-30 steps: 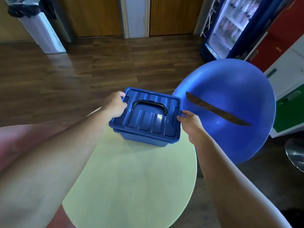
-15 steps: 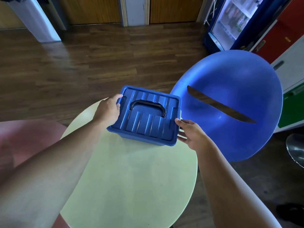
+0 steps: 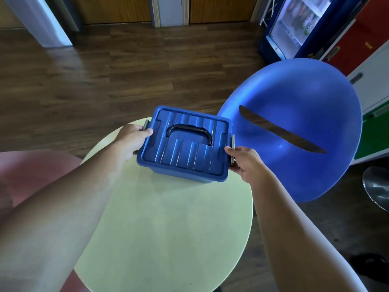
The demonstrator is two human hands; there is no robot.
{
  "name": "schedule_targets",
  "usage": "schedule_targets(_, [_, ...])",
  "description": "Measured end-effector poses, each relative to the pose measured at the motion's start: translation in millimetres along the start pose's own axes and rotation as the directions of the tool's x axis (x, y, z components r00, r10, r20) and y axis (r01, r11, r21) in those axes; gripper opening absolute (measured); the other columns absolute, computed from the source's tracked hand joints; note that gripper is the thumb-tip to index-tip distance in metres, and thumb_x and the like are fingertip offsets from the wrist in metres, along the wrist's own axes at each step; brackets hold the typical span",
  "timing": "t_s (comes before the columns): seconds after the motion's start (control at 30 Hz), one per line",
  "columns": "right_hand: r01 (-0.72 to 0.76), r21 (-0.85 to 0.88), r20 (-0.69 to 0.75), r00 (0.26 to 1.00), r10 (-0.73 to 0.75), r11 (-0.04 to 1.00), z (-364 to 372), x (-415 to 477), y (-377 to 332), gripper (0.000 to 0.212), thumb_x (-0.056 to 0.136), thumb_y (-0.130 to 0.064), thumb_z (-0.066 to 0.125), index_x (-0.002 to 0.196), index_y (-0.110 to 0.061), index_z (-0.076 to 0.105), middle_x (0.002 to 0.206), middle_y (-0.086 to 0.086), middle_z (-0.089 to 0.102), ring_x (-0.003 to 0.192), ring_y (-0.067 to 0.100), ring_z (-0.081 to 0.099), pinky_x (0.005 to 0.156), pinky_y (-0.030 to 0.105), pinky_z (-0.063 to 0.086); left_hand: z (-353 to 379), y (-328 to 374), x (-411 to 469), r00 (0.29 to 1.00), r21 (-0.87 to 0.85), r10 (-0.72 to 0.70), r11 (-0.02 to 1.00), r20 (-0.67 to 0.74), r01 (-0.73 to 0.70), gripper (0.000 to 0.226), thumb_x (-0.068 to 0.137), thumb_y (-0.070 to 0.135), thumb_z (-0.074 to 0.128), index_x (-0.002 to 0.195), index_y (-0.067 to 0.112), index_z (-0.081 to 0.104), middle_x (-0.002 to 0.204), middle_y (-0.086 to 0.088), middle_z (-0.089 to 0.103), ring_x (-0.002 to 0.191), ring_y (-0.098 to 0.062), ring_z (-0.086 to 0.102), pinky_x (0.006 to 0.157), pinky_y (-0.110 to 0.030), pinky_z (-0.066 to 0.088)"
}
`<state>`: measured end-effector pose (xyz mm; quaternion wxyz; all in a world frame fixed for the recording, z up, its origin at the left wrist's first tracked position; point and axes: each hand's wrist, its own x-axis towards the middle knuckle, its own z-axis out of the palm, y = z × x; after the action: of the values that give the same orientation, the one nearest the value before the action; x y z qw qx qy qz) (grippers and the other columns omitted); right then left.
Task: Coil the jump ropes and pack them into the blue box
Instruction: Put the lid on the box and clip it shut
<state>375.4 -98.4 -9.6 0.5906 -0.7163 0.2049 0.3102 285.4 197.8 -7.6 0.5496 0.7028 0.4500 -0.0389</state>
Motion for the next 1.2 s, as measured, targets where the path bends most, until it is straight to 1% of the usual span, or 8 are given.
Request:
schedule_targets(0.1, [0.052,-0.083,-0.033,0.998,-0.055,0.995,4,1,-2,0.010,0.092,-0.014,0.070,0.090,-0.008,0.063,0.087,0.004,0.068,0.076,0.019,0.068,0.065,0.030,0.059,1,-2,3,0.993,0.107,0.099,0.990,-0.061,-0.092,0.016,0.094,0.030,0.067,0.105,0.019,0.062,0.108,-0.004,0.069,0.095,-0.026,0.067,0.087,-0.040,0.055])
schedule_targets(0.2, [0.091,-0.179,-0.074,0.992,-0.105,0.980,6,3,-3,0.013,0.092,-0.015,0.070,0.087,-0.006,0.061,0.085,0.004,0.067,0.075,0.021,0.067,0.073,0.036,0.061,1,-1,1,0.987,0.186,0.138,0.975,-0.080,-0.122,0.017,0.095,0.030,0.066,0.104,0.019,0.058,0.104,-0.001,0.063,0.094,-0.024,0.062,0.089,-0.036,0.050])
schedule_targets(0.33, [0.089,-0.273,-0.105,0.987,-0.122,0.958,10,5,-3,0.022,0.089,-0.020,0.072,0.102,-0.004,0.065,0.098,0.009,0.071,0.075,0.025,0.071,0.079,0.045,0.062,-10,1,-2,0.994,-0.198,-0.046,0.978,0.098,0.065,0.010,0.094,0.024,0.066,0.100,0.017,0.065,0.092,-0.004,0.070,0.074,-0.022,0.065,0.070,-0.035,0.055])
schedule_targets(0.43, [0.094,-0.297,-0.110,0.985,-0.132,0.950,9,6,-3,0.022,0.089,-0.021,0.072,0.102,-0.004,0.064,0.098,0.010,0.071,0.079,0.027,0.072,0.079,0.045,0.062,-16,-1,-1,0.981,-0.272,-0.083,0.954,0.173,0.129,0.009,0.097,0.024,0.063,0.100,0.017,0.068,0.088,-0.004,0.069,0.073,-0.022,0.064,0.069,-0.035,0.052])
schedule_targets(0.57, [0.103,-0.295,-0.126,0.981,-0.145,0.950,9,8,-2,0.017,0.089,-0.020,0.073,0.094,-0.007,0.063,0.099,0.011,0.070,0.082,0.029,0.072,0.078,0.045,0.062,-19,-3,2,0.987,-0.200,0.016,0.980,0.160,0.017,0.014,0.097,0.021,0.064,0.107,0.012,0.068,0.093,-0.006,0.071,0.074,-0.023,0.066,0.071,-0.036,0.056])
schedule_targets(0.83, [0.107,-0.330,-0.130,0.979,-0.157,0.938,12,10,-2,0.016,0.089,-0.022,0.072,0.088,-0.011,0.061,0.098,0.012,0.071,0.082,0.031,0.072,0.081,0.049,0.061,-11,6,6,0.984,0.199,0.175,0.963,0.045,-0.181,0.013,0.096,0.024,0.064,0.101,0.012,0.067,0.094,-0.005,0.069,0.079,-0.020,0.065,0.067,-0.031,0.056])
schedule_targets(1.03, [0.111,-0.339,-0.140,0.976,-0.167,0.934,11,12,0,0.016,0.087,-0.025,0.072,0.087,-0.013,0.062,0.093,0.010,0.071,0.085,0.033,0.073,0.080,0.050,0.061,-9,10,13,0.994,0.156,0.101,0.982,0.030,-0.105,0.027,0.083,0.023,0.080,0.090,0.013,0.055,0.099,-0.006,0.066,0.085,-0.027,0.065,0.079,-0.042,0.060])
schedule_targets(1.2, [0.106,-0.328,-0.138,0.978,-0.158,0.939,11,11,1,0.015,0.086,-0.026,0.073,0.085,-0.015,0.062,0.091,0.010,0.071,0.087,0.033,0.072,0.080,0.050,0.061,-9,14,17,0.995,0.108,0.045,0.993,0.086,-0.054,0.036,0.081,0.014,0.082,0.080,0.017,0.046,0.089,-0.009,0.063,0.072,-0.025,0.061,0.064,-0.034,0.053])
